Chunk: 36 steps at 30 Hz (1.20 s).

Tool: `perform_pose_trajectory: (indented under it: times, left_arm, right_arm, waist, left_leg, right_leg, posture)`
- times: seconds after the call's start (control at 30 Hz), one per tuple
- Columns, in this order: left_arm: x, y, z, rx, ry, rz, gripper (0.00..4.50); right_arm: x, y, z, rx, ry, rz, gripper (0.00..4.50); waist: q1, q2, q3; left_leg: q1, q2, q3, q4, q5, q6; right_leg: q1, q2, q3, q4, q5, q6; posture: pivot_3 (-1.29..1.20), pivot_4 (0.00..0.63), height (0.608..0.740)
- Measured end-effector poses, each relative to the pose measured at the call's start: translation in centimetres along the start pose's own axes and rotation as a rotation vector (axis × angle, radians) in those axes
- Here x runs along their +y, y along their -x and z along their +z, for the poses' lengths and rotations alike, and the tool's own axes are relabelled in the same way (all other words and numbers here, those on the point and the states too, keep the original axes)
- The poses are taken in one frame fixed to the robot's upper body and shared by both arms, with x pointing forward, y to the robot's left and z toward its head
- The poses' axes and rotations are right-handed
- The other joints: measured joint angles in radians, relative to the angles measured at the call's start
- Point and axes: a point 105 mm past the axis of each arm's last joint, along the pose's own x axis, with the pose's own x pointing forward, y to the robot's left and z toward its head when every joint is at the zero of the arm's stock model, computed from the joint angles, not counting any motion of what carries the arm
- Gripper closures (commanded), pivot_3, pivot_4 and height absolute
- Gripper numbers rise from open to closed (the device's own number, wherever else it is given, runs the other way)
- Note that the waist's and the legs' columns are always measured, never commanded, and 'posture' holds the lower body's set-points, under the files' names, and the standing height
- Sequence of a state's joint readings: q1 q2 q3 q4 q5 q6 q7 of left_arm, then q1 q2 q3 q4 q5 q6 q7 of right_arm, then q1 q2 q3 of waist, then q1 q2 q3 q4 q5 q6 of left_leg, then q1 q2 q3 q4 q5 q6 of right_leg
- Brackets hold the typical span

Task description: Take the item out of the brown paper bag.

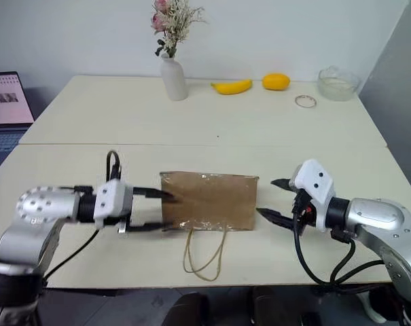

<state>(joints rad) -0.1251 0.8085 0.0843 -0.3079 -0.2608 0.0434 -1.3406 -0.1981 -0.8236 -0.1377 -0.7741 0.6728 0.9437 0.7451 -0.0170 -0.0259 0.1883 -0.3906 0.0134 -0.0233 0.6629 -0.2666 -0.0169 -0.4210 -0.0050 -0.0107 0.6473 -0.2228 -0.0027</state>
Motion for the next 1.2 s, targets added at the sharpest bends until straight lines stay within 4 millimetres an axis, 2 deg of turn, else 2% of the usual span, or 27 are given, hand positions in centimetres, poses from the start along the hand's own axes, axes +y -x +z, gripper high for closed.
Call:
perform_pose_trajectory:
  times: [0.2, 0.43, 0.67, 0.9, 1.2]
  left_arm:
    - [-1.8, -1.6, -0.6, 0.019, -0.196, -0.061, 0.26]
    - [-1.2, -3.6, -2.8, 0.035, -0.338, -0.073, 0.26]
    - [-0.3, -4.6, -2.5, 0.006, -0.370, -0.055, 0.26]
    - [-1.2, -5.4, -1.3, -0.065, -0.336, -0.092, 0.26]
    - [-1.9, -4.8, -1.5, -0.039, -0.312, -0.164, 0.26]
  right_arm:
    - [1.4, -0.2, -0.9, 0.043, -0.021, 0.079, 0.74]
    - [2.4, 0.0, -1.3, 0.064, -0.034, 0.111, 0.74]
    - [2.4, 0.4, -1.2, 0.065, -0.034, 0.101, 0.74]
    - [2.6, 0.6, -1.8, 0.098, -0.040, 0.098, 0.74]
    - [3.0, 0.9, -2.3, 0.125, -0.046, 0.114, 0.74]
  waist:
    - [0.016, 0.000, 0.000]
    - [0.018, 0.000, 0.000]
    - [0.017, 0.000, 0.000]
    - [0.017, 0.000, 0.000]
    - [0.016, 0.000, 0.000]
  left_leg:
    - [0.004, 0.000, 0.001, 0.000, 0.000, 0.000]
    - [0.001, 0.000, 0.003, 0.000, 0.000, 0.000]
    - [0.001, 0.000, 0.003, 0.000, 0.000, 0.000]
    - [0.001, 0.000, 0.004, 0.000, 0.000, 0.000]
    - [0.001, 0.000, 0.004, 0.000, 0.000, 0.000]
  right_leg:
    - [0.002, 0.000, 0.001, 0.000, -0.002, -0.004]
    - [0.001, 0.002, 0.000, 0.000, 0.000, 0.000]
    - [0.001, 0.001, 0.000, 0.000, 0.000, 0.000]
    - [0.001, 0.001, 0.000, 0.000, 0.000, 0.000]
    - [0.001, 0.002, 0.000, 0.000, 0.000, 0.000]
  posture:
    - [0.00, 0.150, 0.740]
    - [0.00, 0.150, 0.740]
    - [0.00, 0.150, 0.740]
    - [0.00, 0.150, 0.740]
    - [0.00, 0.150, 0.740]
